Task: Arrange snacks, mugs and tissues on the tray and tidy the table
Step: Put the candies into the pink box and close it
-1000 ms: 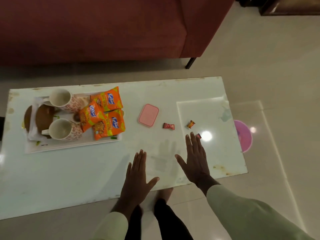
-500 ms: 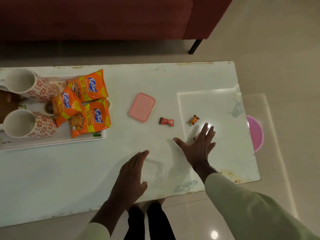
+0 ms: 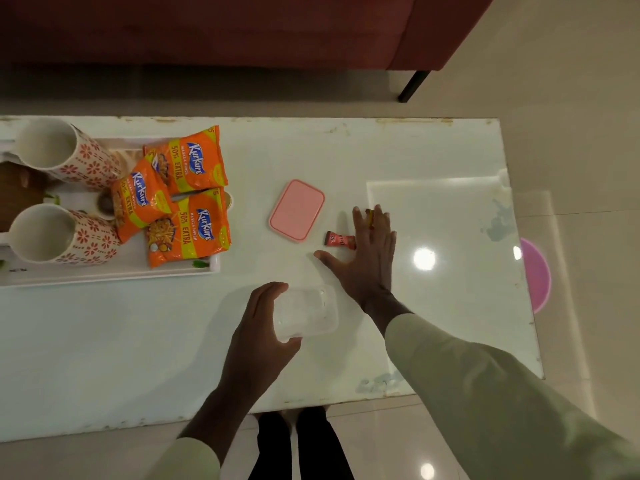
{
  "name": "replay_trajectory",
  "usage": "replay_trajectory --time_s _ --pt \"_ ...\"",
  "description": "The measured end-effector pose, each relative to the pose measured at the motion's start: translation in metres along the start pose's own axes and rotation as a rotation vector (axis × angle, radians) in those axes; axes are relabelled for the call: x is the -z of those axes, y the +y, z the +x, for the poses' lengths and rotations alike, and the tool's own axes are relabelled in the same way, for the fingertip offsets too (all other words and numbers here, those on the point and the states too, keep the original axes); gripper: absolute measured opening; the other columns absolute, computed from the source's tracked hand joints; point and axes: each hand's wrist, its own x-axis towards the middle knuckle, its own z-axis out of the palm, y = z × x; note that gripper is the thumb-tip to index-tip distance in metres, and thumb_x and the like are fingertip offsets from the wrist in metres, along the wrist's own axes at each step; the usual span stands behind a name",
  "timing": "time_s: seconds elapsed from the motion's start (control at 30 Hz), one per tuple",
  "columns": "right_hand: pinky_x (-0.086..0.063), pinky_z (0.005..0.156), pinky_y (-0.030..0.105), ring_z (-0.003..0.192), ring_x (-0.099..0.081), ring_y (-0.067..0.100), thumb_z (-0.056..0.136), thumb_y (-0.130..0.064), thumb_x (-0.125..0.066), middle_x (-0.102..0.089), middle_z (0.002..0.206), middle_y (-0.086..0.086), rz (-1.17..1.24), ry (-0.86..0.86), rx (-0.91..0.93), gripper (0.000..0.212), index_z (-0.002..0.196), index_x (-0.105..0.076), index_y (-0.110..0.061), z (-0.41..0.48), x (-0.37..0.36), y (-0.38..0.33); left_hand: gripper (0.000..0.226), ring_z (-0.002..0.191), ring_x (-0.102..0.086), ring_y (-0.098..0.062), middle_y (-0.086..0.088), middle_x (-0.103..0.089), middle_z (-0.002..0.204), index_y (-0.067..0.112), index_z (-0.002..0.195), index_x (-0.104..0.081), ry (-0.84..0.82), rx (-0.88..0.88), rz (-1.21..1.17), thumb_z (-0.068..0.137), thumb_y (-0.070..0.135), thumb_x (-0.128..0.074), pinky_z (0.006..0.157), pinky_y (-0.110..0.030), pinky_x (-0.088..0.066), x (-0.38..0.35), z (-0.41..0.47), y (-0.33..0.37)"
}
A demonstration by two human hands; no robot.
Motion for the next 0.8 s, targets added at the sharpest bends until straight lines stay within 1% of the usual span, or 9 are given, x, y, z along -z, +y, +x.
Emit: replay_trajectory --time_s 0.1,0.17,0.23,0.33,0.4,0.5,0.6,0.7,0.8 --pt "-0.024 0.119 0.045 0.144 -0.025 0.028 0.081 -0.062 -0.061 -0.037 0.152 0.005 -0.041 0.046 0.108 0.065 0.135 -0.049 -0.027 0.01 -0.008 -0.006 0.083 0.125 -0.051 -0.013 0.002 -0.053 0.137 0.022 0.134 -0.045 0.023 0.018 -0.008 0.064 0.03 -0.089 0.103 -0.033 -0.048 0.0 0.003 -0.003" --pt "-0.039 0.102 0.043 0.13 -0.039 0.026 0.087 -0.046 -0.062 -0.05 0.136 0.001 -0.049 0.084 0.167 0.038 0.119 -0.06 -0.026 0.012 -0.008 -0.006 0.084 0.125 -0.051 -0.013 0.002 -0.053 0.136 0.022 0.135 -0.044 0.03 0.023 -0.012 0.064 0.031 -0.089 0.102 -0.034 -0.049 0.0 0.005 -0.003" --pt "-0.045 0.087 0.04 0.112 -0.046 0.026 0.092 -0.035 -0.059 -0.056 0.122 0.0 -0.076 0.097 0.241 0.023 0.111 -0.062 -0.023 0.011 -0.005 -0.005 0.084 0.124 -0.051 -0.013 0.002 -0.053 0.136 0.023 0.135 -0.044 0.032 0.03 -0.01 0.064 0.034 -0.089 0.102 -0.035 -0.05 0.0 0.006 -0.004" --pt "-0.051 0.07 0.042 0.09 -0.052 0.029 0.096 -0.023 -0.056 -0.06 0.103 0.007 -0.136 0.086 0.377 0.018 0.107 -0.063 -0.011 0.01 0.001 -0.004 0.085 0.125 -0.05 -0.013 0.004 -0.052 0.137 0.023 0.135 -0.044 0.014 0.054 -0.018 0.064 0.036 -0.088 0.101 -0.039 -0.051 0.001 0.007 -0.002" --pt "-0.052 0.061 0.041 0.083 -0.056 0.029 0.095 -0.017 -0.056 -0.061 0.097 0.01 -0.142 0.053 0.402 0.017 0.107 -0.064 -0.007 0.009 0.005 -0.009 0.085 0.125 -0.05 -0.014 0.004 -0.052 0.138 0.023 0.136 -0.045 0.007 0.065 -0.032 0.064 0.035 -0.088 0.101 -0.041 -0.051 0.002 0.009 0.0" --pt "-0.051 0.07 0.032 0.088 -0.06 0.022 0.09 -0.012 -0.056 -0.062 0.102 0.004 0.028 -0.026 0.266 0.019 0.108 -0.064 -0.01 0.007 0.013 -0.024 0.084 0.125 -0.051 -0.015 0.004 -0.052 0.139 0.023 0.136 -0.046 0.008 0.082 -0.066 0.064 0.033 -0.089 0.101 -0.042 -0.051 0.004 0.011 0.003" --pt "-0.049 0.074 0.02 0.084 -0.059 0.005 0.08 -0.016 -0.056 -0.065 0.092 -0.008 0.311 0.028 0.104 0.017 0.093 -0.066 -0.02 -0.003 0.031 -0.048 0.084 0.124 -0.052 -0.014 0.005 -0.051 0.14 0.023 0.137 -0.046 -0.001 0.088 -0.08 0.065 0.032 -0.089 0.101 -0.041 -0.052 0.007 0.015 0.004" --pt "-0.049 0.071 0.015 0.081 -0.063 0.004 0.076 -0.015 -0.057 -0.067 0.084 -0.012 0.461 0.045 0.204 0.017 0.086 -0.066 -0.025 -0.029 0.043 -0.067 0.085 0.123 -0.053 -0.016 0.005 -0.05 0.142 0.025 0.137 -0.046 -0.021 0.091 -0.065 0.064 0.035 -0.089 0.1 -0.041 -0.052 0.007 0.02 0.006" --pt "-0.05 0.073 0.018 0.082 -0.061 0.003 0.078 -0.011 -0.06 -0.064 0.086 -0.012 0.464 -0.017 0.267 0.016 0.089 -0.066 -0.022 -0.056 0.041 -0.073 0.085 0.122 -0.055 -0.017 0.004 -0.053 0.141 0.024 0.136 -0.047 -0.027 0.083 -0.045 0.063 0.037 -0.089 0.099 -0.042 -0.053 0.007 0.024 0.007"
